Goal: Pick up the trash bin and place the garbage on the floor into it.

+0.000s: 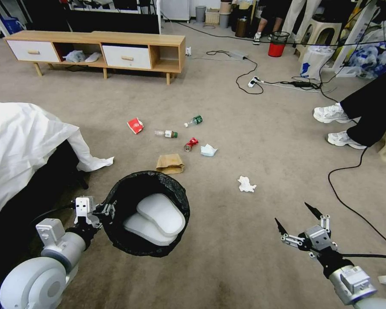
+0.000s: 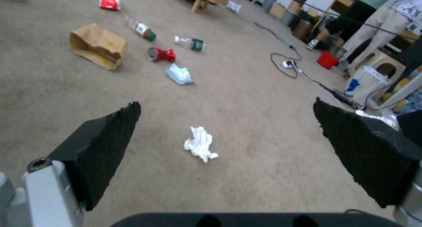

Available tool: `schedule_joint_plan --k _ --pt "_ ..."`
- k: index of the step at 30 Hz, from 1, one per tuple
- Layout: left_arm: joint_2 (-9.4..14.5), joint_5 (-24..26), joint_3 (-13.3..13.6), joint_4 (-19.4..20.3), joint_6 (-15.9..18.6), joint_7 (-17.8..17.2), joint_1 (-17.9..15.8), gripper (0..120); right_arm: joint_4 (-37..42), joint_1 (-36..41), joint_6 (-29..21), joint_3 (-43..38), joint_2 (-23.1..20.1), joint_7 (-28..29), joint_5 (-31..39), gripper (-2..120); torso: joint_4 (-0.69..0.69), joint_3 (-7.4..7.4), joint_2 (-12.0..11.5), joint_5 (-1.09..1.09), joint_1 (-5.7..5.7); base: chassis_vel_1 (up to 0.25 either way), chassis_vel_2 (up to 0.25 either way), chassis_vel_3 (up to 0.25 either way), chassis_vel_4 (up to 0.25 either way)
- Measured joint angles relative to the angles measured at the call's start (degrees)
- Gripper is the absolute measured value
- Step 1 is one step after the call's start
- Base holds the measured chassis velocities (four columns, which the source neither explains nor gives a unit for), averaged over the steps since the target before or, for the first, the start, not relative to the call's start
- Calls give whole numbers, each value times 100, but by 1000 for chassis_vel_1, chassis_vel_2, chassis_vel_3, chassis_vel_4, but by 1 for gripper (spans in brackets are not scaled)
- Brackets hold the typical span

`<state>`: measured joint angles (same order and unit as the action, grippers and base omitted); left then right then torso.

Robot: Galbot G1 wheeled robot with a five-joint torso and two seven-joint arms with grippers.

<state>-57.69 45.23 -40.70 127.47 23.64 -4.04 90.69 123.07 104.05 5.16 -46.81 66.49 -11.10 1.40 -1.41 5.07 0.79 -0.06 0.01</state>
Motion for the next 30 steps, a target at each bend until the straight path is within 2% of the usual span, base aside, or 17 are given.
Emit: schedule_joint_plan --k 30 --pt "13 2 -2 25 -4 -2 5 0 -42 -5 9 27 131 -33 -13 100 0 0 0 0 0 -41 44 41 -43"
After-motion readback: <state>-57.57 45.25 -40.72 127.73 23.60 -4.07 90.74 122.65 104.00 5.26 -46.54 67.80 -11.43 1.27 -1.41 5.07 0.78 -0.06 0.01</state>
